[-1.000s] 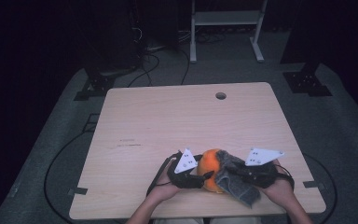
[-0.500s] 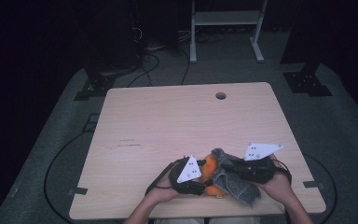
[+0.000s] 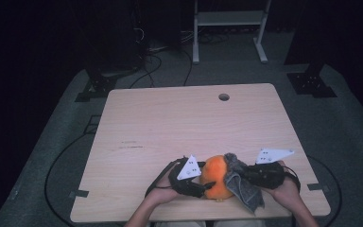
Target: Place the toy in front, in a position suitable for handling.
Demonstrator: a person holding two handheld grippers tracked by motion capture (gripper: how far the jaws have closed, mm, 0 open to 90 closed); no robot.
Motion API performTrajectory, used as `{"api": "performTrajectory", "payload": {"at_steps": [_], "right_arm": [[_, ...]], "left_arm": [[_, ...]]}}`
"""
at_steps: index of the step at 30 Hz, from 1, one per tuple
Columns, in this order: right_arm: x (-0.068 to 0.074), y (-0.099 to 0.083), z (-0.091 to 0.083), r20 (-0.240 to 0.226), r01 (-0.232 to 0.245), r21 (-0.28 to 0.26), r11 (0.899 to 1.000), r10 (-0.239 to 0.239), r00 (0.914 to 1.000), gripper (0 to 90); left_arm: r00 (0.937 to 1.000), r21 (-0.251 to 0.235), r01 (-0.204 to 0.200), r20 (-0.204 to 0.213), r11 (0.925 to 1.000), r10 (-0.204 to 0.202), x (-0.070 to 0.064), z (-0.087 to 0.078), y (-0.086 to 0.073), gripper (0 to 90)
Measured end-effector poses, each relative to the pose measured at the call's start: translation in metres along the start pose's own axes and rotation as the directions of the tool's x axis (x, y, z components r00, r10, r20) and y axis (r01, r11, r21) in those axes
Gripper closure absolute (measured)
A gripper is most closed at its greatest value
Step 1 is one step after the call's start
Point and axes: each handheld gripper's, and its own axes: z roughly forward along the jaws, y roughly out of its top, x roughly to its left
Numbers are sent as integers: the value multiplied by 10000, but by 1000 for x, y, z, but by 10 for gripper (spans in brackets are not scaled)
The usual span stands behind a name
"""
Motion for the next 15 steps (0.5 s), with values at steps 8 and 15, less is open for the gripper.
{"api": "performTrajectory", "payload": {"at_steps": [8, 15], "right_arm": [[4, -3, -1, 55, 37, -7, 10000, -37, 10000, 788], [4, -4, 1, -82, -51, 1, 10000, 51, 10000, 787]], "left_arm": [[9732, -334, 2224, 674, 9744, -2198, 10, -3, 4, 235], [9645, 123, 2642, 3, 9644, -2643, 3, 19, 7, 164]]}}
